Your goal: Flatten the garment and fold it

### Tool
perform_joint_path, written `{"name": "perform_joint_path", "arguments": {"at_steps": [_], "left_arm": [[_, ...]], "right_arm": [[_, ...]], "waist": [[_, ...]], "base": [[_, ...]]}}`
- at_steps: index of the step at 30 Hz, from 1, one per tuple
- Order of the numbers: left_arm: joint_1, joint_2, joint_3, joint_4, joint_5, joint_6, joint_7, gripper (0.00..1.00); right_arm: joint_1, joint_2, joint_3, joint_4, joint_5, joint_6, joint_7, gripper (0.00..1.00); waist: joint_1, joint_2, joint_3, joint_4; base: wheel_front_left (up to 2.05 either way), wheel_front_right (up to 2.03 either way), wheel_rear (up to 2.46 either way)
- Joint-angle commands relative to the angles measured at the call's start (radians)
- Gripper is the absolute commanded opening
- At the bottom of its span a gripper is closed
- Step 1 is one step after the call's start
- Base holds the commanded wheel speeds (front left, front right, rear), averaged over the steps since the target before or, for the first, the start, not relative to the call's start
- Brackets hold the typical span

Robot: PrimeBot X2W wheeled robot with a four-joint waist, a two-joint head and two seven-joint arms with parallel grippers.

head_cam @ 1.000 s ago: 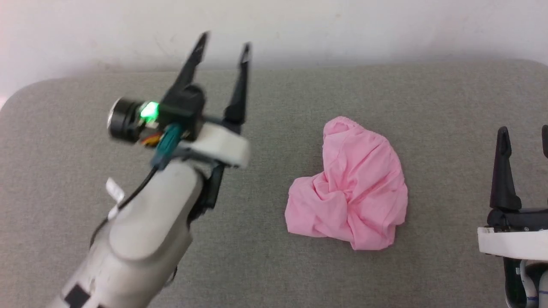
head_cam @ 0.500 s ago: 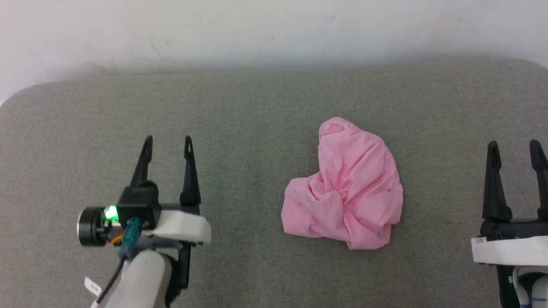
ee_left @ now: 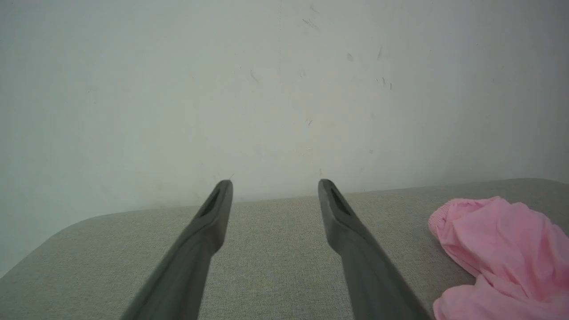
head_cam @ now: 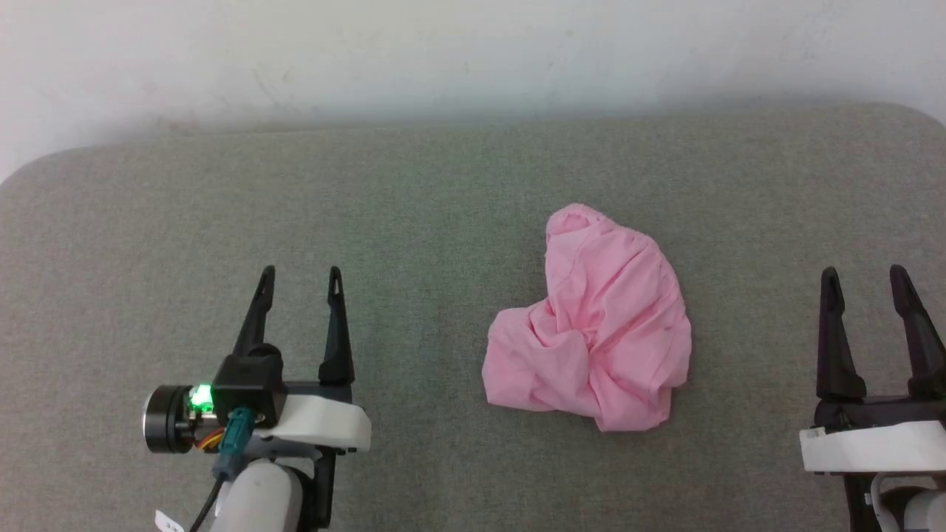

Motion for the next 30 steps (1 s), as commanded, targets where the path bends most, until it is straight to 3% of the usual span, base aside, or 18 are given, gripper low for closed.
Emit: {"name": "perform_joint_path", "arguments": {"at_steps": [1, 7, 14, 19, 26, 30], "left_arm": [[0.008, -0.005, 0.008, -0.004, 0.008, -0.007, -0.005, 1.00], [-0.045, -0.020, 0.038, -0.015, 0.015, -0.056, -0.005, 1.00], [-0.242, 0.008, 0.053, 0.034, 0.023, -0.162, -0.005, 1.00], [-0.393, 0.024, 0.028, 0.146, 0.023, -0.235, -0.005, 1.00], [-0.591, 0.016, -0.098, 0.333, -0.025, -0.307, 0.090, 1.00], [-0.684, 0.019, -0.262, 0.397, -0.123, -0.313, 0.218, 1.00]], "right_arm": [[0.001, 0.002, -0.002, -0.002, 0.003, -0.002, -0.005, 1.00], [-0.011, 0.002, -0.011, -0.007, -0.002, -0.002, -0.005, 1.00], [-0.019, 0.002, -0.001, -0.007, 0.000, -0.002, -0.005, 1.00], [-0.025, 0.002, -0.003, -0.007, 0.006, -0.002, -0.005, 1.00], [-0.035, 0.002, 0.000, -0.006, 0.013, -0.002, -0.005, 1.00], [-0.048, 0.002, 0.005, -0.007, 0.016, -0.002, -0.005, 1.00]], "waist": [[0.0001, 0.0000, 0.000, -0.001], [0.0001, 0.0000, 0.003, -0.001], [0.0001, 0.0000, 0.009, -0.012], [0.0001, 0.0000, 0.019, -0.032], [0.0001, 0.0000, 0.039, -0.061], [0.0001, 0.0000, 0.056, -0.084]], "base": [[0.00, 0.00, 0.00], [0.00, 0.00, 0.00], [0.00, 0.00, 0.00], [0.00, 0.00, 0.00], [0.00, 0.00, 0.00], [0.00, 0.00, 0.00]]}}
